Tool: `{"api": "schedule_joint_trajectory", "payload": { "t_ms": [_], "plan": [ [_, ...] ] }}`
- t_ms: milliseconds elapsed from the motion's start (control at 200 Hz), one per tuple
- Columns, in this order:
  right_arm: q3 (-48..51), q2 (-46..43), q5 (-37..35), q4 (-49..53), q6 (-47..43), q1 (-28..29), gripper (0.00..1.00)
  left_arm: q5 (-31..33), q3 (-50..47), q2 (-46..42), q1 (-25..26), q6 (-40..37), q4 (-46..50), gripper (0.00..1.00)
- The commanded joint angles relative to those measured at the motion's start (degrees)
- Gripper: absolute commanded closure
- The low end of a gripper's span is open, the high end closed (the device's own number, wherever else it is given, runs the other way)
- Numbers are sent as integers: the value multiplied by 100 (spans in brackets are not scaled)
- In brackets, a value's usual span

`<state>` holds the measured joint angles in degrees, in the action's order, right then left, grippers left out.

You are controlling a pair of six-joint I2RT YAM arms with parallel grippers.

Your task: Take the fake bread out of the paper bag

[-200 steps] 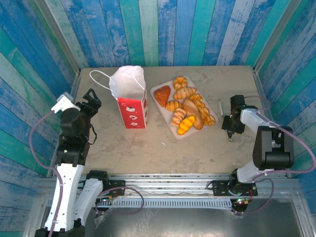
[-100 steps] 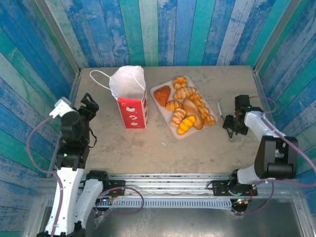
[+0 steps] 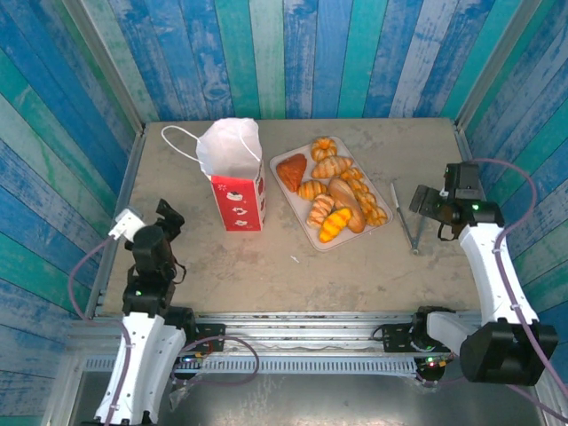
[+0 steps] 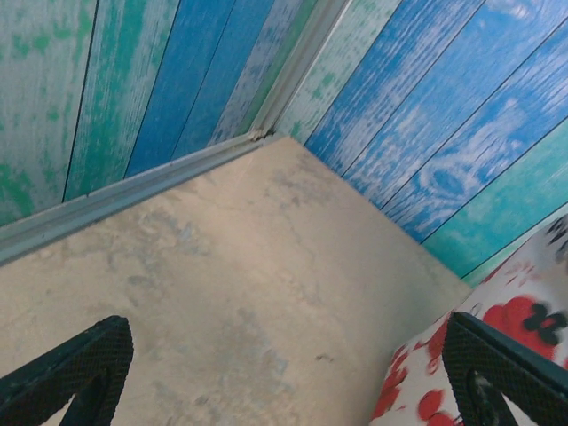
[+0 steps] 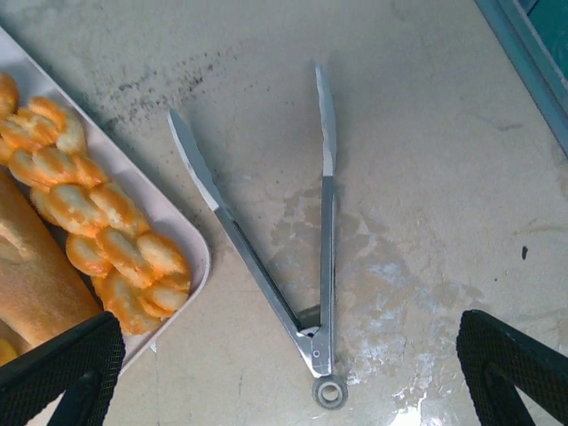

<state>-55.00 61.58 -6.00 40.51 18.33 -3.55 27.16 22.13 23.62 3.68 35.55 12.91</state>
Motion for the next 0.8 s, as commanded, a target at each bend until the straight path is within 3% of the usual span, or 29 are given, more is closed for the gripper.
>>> {"api": "schedule_joint_trajectory", "payload": {
  "t_ms": [0,265,326,496,656,796],
  "plan": [
    [215,-355,-40,-345,-63,-32,0,140,-571,-147,-17,-164,-1049,5],
    [842,-962,-453,-1351,-214,-36,0,224,-1618,575,-17,-676,-2989,5],
    [1090,-1138,-473,-1694,-390,-39,0,-98,-1666,769,-17,-1176,-3547,5],
    [2066,-1734,-320,-2993,-757,-34,0,-172,-1832,1475,-17,-2105,-4720,6],
    [2843,-2102,-315,-4151,-878,-39,0,-462,-1932,2661,-17,-2903,-6230,6],
    [2845,-1720,-464,-4287,-865,-37,0,-985,-1740,3901,-17,-3251,-7264,6]
  ]
}}
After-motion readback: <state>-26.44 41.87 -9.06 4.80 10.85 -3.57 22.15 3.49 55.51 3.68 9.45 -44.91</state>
